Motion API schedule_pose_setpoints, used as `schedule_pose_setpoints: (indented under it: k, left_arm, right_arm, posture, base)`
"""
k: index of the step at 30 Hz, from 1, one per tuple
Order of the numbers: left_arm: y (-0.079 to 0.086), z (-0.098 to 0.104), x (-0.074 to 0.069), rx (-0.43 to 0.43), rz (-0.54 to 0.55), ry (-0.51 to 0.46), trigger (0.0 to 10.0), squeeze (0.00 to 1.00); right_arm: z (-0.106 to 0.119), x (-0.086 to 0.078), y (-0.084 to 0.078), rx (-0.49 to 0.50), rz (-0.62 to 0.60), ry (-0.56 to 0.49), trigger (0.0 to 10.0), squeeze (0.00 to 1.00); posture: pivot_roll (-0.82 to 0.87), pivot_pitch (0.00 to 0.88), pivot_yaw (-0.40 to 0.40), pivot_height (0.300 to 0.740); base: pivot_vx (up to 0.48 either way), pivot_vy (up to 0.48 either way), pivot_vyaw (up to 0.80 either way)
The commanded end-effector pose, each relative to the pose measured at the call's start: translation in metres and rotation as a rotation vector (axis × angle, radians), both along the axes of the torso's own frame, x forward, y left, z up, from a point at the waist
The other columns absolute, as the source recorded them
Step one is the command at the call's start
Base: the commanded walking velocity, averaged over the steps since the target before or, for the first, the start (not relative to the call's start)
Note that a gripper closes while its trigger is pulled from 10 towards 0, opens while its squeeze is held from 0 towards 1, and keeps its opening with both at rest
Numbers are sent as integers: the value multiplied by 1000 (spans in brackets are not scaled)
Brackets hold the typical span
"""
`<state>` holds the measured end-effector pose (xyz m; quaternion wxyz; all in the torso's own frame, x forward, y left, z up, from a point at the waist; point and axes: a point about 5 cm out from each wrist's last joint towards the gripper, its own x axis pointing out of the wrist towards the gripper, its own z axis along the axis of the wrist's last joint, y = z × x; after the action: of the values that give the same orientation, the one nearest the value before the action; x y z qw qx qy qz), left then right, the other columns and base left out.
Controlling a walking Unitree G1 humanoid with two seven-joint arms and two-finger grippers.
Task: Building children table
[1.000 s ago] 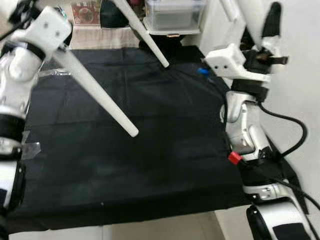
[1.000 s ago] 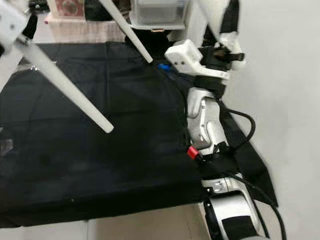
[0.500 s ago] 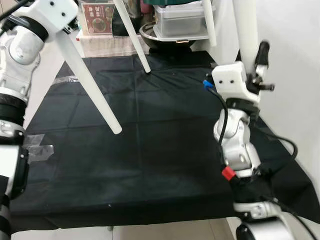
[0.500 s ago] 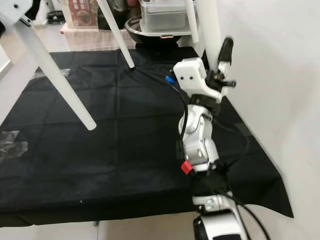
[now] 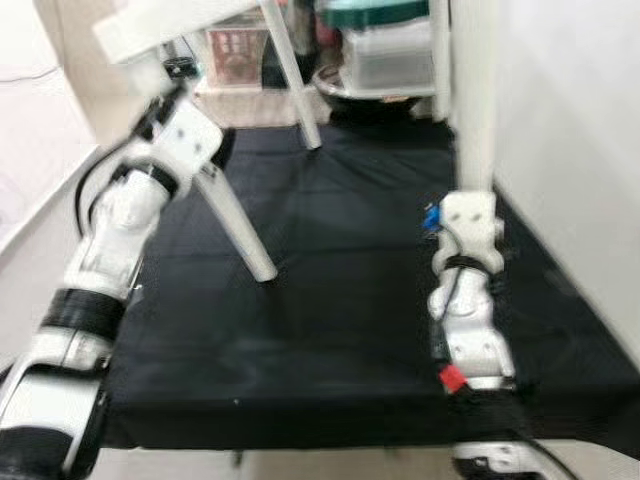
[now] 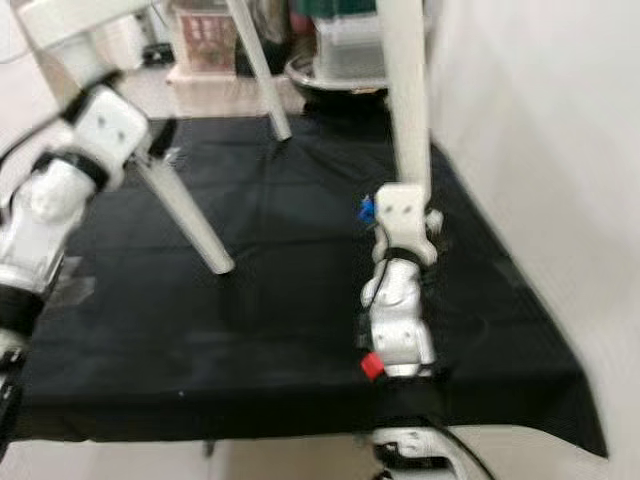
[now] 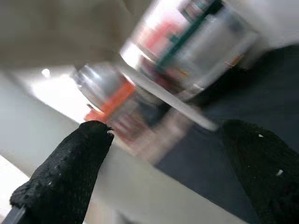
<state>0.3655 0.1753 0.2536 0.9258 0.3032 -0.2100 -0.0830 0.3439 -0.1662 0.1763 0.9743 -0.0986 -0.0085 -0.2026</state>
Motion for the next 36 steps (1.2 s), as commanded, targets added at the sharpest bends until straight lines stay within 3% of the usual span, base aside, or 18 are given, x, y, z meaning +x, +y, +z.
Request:
schedule_pose_setpoints:
  k: [1,2,4,11,12,13,15,16,18,20,22,24,25,29,31,34,36]
  left_arm:
    - [0,-12,-3,-4,6,47,10000,0]
    - [0,-12,-3,-4,6,47,10000,0]
    - [-11,-30,-14,-14,-40,91,10000,0]
    - [-19,-50,-29,-52,-71,139,10000,0]
    - [-20,-59,-35,-100,-71,175,10000,0]
    - [-22,-68,-44,-135,-71,207,10000,0]
    - [-23,-72,-50,-154,-69,226,10000,0]
    - [-24,-77,-56,-178,-70,250,10000,0]
    - [-25,-83,-65,-182,-63,275,10000,0]
    - [-25,-83,-65,-182,-63,275,10000,0]
    - [-27,-94,-78,-206,-55,315,10000,0]
    - [-27,-94,-78,-206,-55,315,10000,0]
    - [-29,-99,-86,-204,-59,330,10000,0]
    - [-33,-111,-102,-217,-59,363,10000,0]
    - [-34,-125,-118,-246,-34,406,10000,0]
    - [-34,-129,-124,-257,-19,426,10000,0]
    - [-33,-137,-139,-298,13,475,10000,0]
  right_arm:
    - [-16,0,-2,37,8,88,0,0]
    - [-16,0,-2,37,8,88,0,0]
    - [-19,1,-7,26,0,103,0,0]
    - [-17,-1,-6,-9,14,95,0,0]
    - [-17,-1,-2,-2,37,93,1804,0]
    - [-17,-3,2,9,68,75,10000,0]
    - [-16,-4,5,19,89,62,10000,0]
    - [-16,-5,7,24,116,55,10000,1000]
    - [-15,-6,8,49,133,42,10000,1000]
    - [-15,-6,8,49,133,42,10000,1000]
    - [-17,-8,10,28,172,42,10000,1000]
    - [-17,-8,10,28,172,42,10000,1000]
    - [-17,-11,12,12,199,40,10000,0]
    - [-21,-21,14,-9,246,46,10000,0]
    - [-31,-37,14,29,281,59,10000,0]
    - [-35,-44,13,45,290,66,10000,0]
    - [-47,-63,16,101,359,73,10000,0]
  posture:
    - [133,22,-33,740]
    - [133,22,-33,740]
    - [134,19,-36,740]
    - [124,8,-33,740]
    - [126,7,-32,740]
    - [127,12,-36,740]
    - [127,12,-36,740]
    - [127,15,-37,740]
    - [126,18,-39,740]
    - [126,18,-39,740]
    - [124,21,-43,740]
    - [124,21,-43,740]
    - [124,21,-45,740]
    - [118,23,-47,740]
    - [115,23,-50,740]
    - [111,20,-51,740]
    - [102,17,-50,740]
  base:
    - [0,0,0]
    - [0,0,0]
    - [0,0,0]
    - [0,0,0]
    - [0,0,0]
    - [0,0,0]
    - [0,0,0]
    - [0,0,0]
    - [0,0,0]
    - [0,0,0]
    - [0,0,0]
    - [0,0,0]
    - [0,0,0]
    - [0,0,0]
    - [0,0,0]
    - [0,0,0]
    - [0,0,0]
